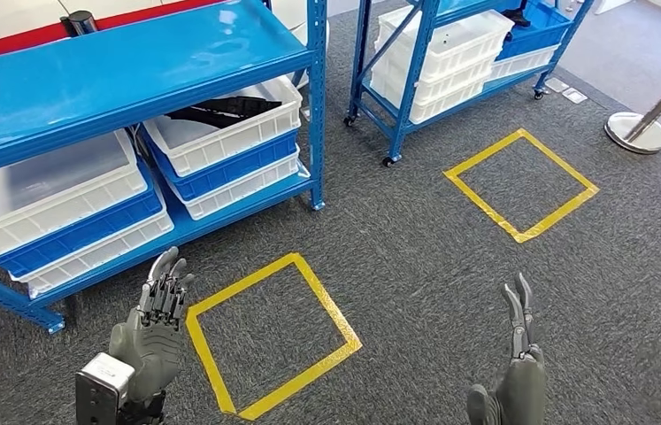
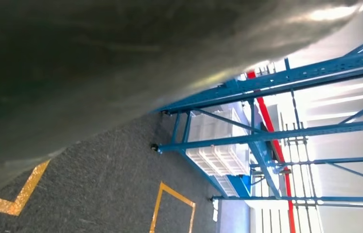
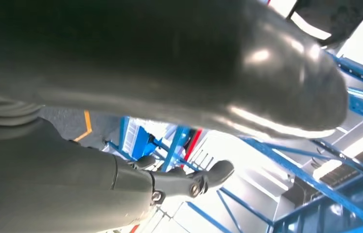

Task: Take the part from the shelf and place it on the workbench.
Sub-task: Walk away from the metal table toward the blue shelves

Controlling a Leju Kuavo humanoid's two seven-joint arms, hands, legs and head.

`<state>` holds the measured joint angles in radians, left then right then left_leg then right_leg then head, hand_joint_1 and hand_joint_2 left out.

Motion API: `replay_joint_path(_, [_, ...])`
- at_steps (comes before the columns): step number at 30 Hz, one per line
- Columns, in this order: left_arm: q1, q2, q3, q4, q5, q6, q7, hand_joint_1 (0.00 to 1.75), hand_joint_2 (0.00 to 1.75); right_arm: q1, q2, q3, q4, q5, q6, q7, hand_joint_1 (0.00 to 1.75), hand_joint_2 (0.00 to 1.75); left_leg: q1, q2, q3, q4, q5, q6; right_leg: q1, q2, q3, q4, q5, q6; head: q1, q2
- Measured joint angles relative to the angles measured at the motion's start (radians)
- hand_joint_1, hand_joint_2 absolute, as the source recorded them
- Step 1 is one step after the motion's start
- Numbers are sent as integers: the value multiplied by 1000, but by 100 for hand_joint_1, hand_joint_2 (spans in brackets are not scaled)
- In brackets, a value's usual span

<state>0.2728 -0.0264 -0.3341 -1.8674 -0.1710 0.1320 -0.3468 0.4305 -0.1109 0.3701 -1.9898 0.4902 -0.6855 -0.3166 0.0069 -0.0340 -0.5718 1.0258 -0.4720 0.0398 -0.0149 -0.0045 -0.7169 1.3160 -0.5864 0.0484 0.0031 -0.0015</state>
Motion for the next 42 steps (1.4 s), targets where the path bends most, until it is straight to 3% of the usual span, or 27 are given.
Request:
replay_joint_path(1, [0, 0, -1, 0, -1, 0, 0, 0, 0, 0, 0, -1, 0, 0, 0, 0, 0, 0, 0, -8, 6, 0, -4, -1, 0, 2, 7, -41, 31, 9, 0, 0])
replay_joint_path(3, [-1, 0, -2, 1, -1, 0, 0, 0, 0, 1, 1, -4, 0, 0, 0, -2, 0, 0, -2, -24, 19, 1, -15, -7, -1, 16, 61, -190, 109, 22, 1, 0])
replay_joint_path(5, [-1, 0, -4, 1, -2, 0, 0, 0, 0, 2, 3, -7, 0, 0, 0, -4, 0, 0, -7, -37, 26, 1, -28, -16, 0, 28, 103, -285, 147, 12, 1, 0])
replay_joint_path(8, [-1, 0, -5, 3, -4, 0, -1, 0, 0, 4, 6, -11, -1, 0, 0, -8, 0, 0, -8, -39, 30, -3, -36, -29, -2, 20, 115, -298, 148, -14, 0, 0])
replay_joint_path(10, [-2, 0, -5, 3, -5, 1, -2, 0, 0, 5, 9, -12, -2, 0, 0, -10, 0, 0, -7, -11, 19, 37, -57, -41, -8, 11, 127, -302, 144, -29, -4, 0])
replay_joint_path(11, [-3, 0, -5, 4, -5, 1, -3, 0, 0, 6, 11, -12, -3, 0, 0, -11, 0, 0, -6, 7, -4, 87, -81, -46, -9, 6, 135, -304, 139, -37, -6, 0])
replay_joint_path(13, [-4, 1, -5, 6, -5, 2, -4, 0, 0, 9, 14, -12, -3, 0, 0, -14, 0, 0, -2, 25, -81, 220, -134, -54, -7, -4, 149, -304, 128, -47, -8, 0])
replay_joint_path(14, [-4, 1, -5, 7, -5, 2, -4, 0, 0, 10, 14, -13, -3, 0, 0, -15, 0, 0, -1, 26, -116, 269, -143, -56, -6, -10, 155, -304, 122, -49, -8, 0])
replay_joint_path(15, [-3, 2, -5, 8, -5, 3, -4, 0, 0, 11, 15, -13, -3, 0, 0, -15, 0, 0, -1, 28, -135, 284, -130, -57, -6, -15, 163, -304, 115, -48, -8, 0])
replay_joint_path(16, [-3, 2, -5, 8, -5, 3, -4, 0, 0, 12, 15, -13, -3, 0, 0, -16, 0, 0, -1, 31, -134, 260, -96, -56, -6, -20, 173, -304, 108, -46, -9, 0])
replay_joint_path(18, [-4, 3, -5, 8, -5, 3, -5, 0, 0, 12, 17, -13, -3, 0, 0, -16, 0, 0, -1, 45, -85, 136, -10, -51, -5, -28, 195, -304, 92, -40, -8, 0])
replay_joint_path(19, [-4, 4, -5, 8, -5, 3, -6, 0, 0, 12, 17, -13, -3, -1, 0, -17, 0, 0, -4, 53, -58, 77, 15, -47, -2, -31, 202, -304, 83, -35, -8, 0])
replay_joint_path(21, [-5, 4, -5, 8, -5, 3, -6, 0, 0, 12, 19, -13, -3, -3, 0, -17, 0, 0, -10, 61, -32, 22, 22, -38, 3, -37, 208, -307, 71, -23, -6, 0])
replay_joint_path(23, [-4, 5, -5, 8, -5, 3, -6, 0, 0, 12, 19, -13, -4, -5, 0, -16, 0, 0, -13, 52, -28, 13, 17, -26, 4, -45, 214, -312, 66, -13, -5, 0])
replay_joint_path(25, [-5, 5, -5, 8, -5, 3, -7, 0, 0, 12, 19, -14, -5, -6, 0, -16, 0, 0, -8, 44, -17, 1, 18, -14, 4, -35, 209, -287, 53, -5, -3, 0])
replay_joint_path(27, [-7, 5, -7, 7, -5, 2, -7, 0, 0, 12, 19, -16, -6, -7, 0, -16, 0, 0, -3, 37, -8, -6, 15, -5, 2, -13, 147, -177, 19, -5, 0, 0])
replay_joint_path(29, [-9, 5, -8, 8, -5, 0, -6, 0, 0, 15, 19, -17, -6, -8, 0, -15, 0, 0, -3, 29, -4, -6, 8, -1, 1, -4, 53, -45, -9, -4, 2, 0])
replay_joint_path(30, [-9, 5, -9, 9, -5, 0, -6, 0, 0, 16, 19, -18, -6, -8, 0, -14, 0, 0, -3, 24, 1, -6, 3, 0, 0, -3, 23, -18, -3, 1, 1, 0])
replay_joint_path(31, [-9, 5, -9, 10, -5, 0, -6, 0, 0, 17, 19, -18, -6, -8, 0, -12, 0, 0, -2, 19, 8, -6, -3, -1, -1, -3, 14, -33, 21, 11, 2, 0])
replay_joint_path(33, [-9, 5, -11, 13, -5, 0, -6, 0, 0, 17, 19, -19, -6, -5, 0, -10, 0, 0, 0, 11, 28, -6, -19, -8, -4, -3, 48, -160, 101, 33, 2, 0])
replay_joint_path(34, [-9, 5, -12, 14, -5, 0, -6, 0, 0, 17, 19, -18, -6, -4, 0, -8, 0, 0, -2, 7, 36, -5, -28, -13, -4, -2, 74, -224, 133, 36, 4, 0])
replay_joint_path(36, [-10, 5, -13, 14, -5, 0, -6, 0, 0, 17, 20, -19, -6, -2, 0, -6, 0, 0, -7, 4, 42, -6, -42, -23, -2, -1, 103, -289, 155, 21, 4, 0])
replay_joint_path(39, [-11, 5, -13, 14, -5, -2, -6, 0, 0, 18, 22, -20, -7, 0, 0, -6, 0, 0, -7, 8, 51, -7, -54, -36, -3, 1, 113, -293, 146, -11, 2, 0])
replay_joint_path(41, [-13, 5, -13, 15, -5, -3, -7, 0, 0, 19, 24, -20, -8, 2, 0, -7, 0, 0, -4, 19, 32, 51, -86, -47, -9, 0, 128, -296, 139, -29, -2, 0])
replay_joint_path(42, [-13, 5, -13, 15, -5, -2, -8, 0, 0, 20, 25, -21, -9, 2, 0, -8, 0, 0, -3, 24, 2, 111, -113, -51, -8, 0, 136, -297, 134, -37, -4, 0])
